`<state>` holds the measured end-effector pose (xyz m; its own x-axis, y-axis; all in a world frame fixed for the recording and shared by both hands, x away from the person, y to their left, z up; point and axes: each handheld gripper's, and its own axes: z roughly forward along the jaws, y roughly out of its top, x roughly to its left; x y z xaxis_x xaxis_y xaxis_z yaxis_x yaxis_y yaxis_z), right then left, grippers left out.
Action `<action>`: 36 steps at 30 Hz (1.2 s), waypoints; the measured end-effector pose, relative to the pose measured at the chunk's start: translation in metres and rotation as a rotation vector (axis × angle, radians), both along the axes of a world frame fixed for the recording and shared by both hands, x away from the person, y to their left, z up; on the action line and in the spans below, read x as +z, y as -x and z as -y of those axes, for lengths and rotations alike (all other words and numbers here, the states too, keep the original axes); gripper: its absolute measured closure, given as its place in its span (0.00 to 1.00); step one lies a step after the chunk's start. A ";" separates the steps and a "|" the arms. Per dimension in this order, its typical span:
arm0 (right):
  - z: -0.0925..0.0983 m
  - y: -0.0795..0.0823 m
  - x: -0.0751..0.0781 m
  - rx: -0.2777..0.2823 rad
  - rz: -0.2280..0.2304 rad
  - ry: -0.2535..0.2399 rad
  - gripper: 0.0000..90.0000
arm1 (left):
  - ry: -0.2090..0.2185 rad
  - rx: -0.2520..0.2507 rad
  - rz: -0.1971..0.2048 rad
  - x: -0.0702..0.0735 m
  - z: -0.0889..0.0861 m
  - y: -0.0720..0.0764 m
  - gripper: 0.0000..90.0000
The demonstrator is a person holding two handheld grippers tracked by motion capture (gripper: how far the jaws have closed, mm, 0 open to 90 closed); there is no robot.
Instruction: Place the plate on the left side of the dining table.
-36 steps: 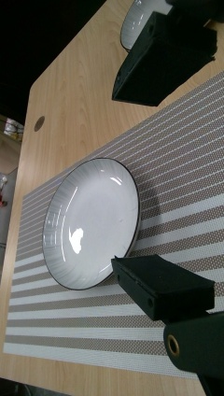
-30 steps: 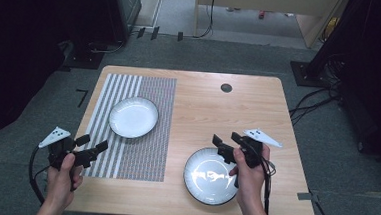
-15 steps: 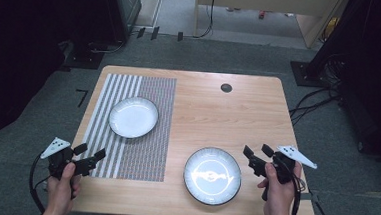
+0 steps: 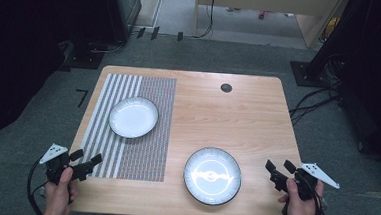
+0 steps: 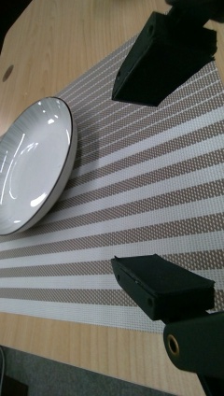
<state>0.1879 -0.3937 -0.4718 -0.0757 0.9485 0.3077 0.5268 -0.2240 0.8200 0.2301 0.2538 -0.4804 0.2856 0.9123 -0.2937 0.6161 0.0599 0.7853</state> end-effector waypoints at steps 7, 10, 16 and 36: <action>0.020 0.006 -0.018 -0.059 -0.026 0.050 0.28 | -0.044 0.019 0.000 -0.012 -0.006 0.006 0.18; 0.028 0.006 -0.027 -0.070 -0.043 0.064 0.28 | -0.087 0.034 0.021 -0.017 -0.009 0.010 0.18; 0.034 0.003 -0.041 -0.082 -0.078 0.073 0.28 | -0.113 0.042 0.010 -0.025 -0.013 0.014 0.19; 0.007 -0.006 -0.053 0.004 -0.180 0.292 0.26 | -0.322 0.015 -0.045 -0.037 0.012 0.009 0.18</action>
